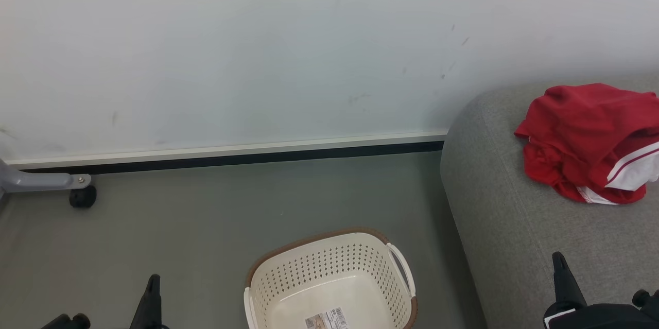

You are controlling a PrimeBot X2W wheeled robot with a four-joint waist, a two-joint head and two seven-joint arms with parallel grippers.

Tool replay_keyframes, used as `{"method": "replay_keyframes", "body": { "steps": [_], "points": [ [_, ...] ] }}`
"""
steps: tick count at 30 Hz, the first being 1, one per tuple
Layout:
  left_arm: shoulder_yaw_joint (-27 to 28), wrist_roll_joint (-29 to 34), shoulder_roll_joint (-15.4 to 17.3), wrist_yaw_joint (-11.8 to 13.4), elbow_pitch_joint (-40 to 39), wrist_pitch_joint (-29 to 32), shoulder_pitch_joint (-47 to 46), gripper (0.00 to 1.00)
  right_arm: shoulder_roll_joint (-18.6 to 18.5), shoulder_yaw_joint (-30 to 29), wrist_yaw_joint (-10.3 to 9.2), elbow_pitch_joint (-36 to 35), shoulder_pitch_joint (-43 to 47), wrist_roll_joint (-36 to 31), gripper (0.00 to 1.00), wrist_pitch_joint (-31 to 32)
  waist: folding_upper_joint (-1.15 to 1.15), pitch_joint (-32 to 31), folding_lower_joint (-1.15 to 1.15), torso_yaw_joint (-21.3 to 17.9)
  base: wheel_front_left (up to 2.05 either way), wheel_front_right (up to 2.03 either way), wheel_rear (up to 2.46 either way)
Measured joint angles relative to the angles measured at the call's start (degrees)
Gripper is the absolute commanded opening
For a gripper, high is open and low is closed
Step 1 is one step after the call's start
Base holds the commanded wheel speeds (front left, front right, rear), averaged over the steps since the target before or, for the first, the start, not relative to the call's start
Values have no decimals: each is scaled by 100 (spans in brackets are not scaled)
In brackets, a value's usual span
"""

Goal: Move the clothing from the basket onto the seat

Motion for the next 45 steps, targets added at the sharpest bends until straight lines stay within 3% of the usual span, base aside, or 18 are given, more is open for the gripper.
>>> {"method": "replay_keyframes", "body": {
  "steps": [45],
  "points": [
    [665,-2874,-389,-601,347,808,-617,0,326,-878,583,495,-509,3150,0,810,0,193,-1,21,0,0,0]
  ]
}}
